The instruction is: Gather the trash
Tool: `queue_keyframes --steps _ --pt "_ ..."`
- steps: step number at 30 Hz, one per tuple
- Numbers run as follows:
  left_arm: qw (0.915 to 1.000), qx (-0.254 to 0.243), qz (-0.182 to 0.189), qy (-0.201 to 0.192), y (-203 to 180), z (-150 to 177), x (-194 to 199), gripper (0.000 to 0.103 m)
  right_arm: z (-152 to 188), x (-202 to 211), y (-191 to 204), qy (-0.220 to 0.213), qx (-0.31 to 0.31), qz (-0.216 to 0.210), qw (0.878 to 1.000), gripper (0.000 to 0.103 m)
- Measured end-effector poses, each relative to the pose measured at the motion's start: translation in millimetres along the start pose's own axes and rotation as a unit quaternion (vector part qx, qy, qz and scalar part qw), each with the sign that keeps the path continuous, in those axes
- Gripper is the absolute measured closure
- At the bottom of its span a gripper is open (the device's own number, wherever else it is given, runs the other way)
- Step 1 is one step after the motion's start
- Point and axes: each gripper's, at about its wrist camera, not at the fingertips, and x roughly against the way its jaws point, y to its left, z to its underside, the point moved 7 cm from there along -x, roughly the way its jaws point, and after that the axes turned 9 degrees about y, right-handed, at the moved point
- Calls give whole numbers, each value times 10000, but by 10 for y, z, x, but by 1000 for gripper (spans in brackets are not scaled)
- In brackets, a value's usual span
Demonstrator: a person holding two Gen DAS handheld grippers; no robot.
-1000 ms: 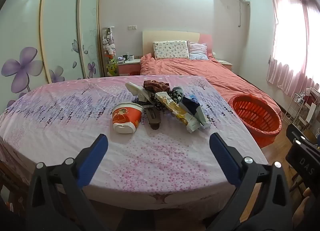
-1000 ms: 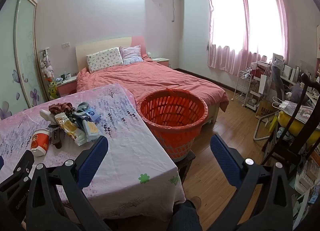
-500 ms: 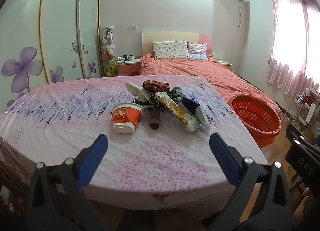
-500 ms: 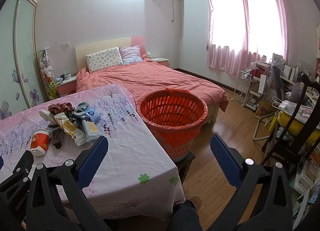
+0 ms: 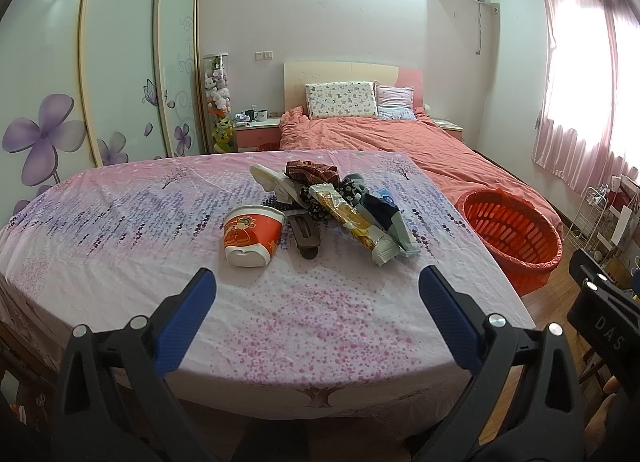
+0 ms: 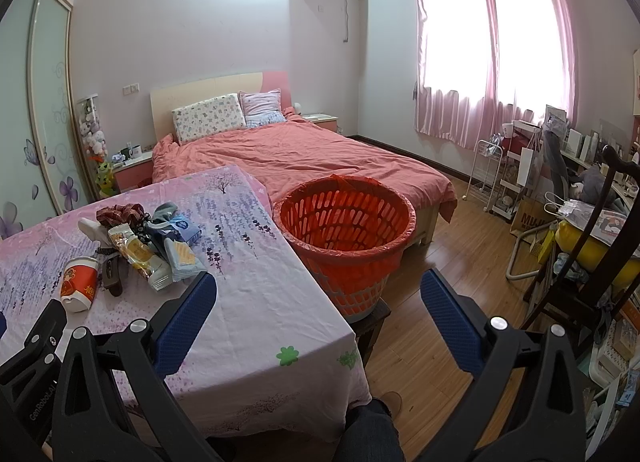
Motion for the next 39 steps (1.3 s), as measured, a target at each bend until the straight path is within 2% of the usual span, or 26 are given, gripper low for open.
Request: queue_keyframes --steps 39 --pt "10000 8 3 7 -8 -9 -3 4 16 -12 -5 17 -2 -4 10000 2"
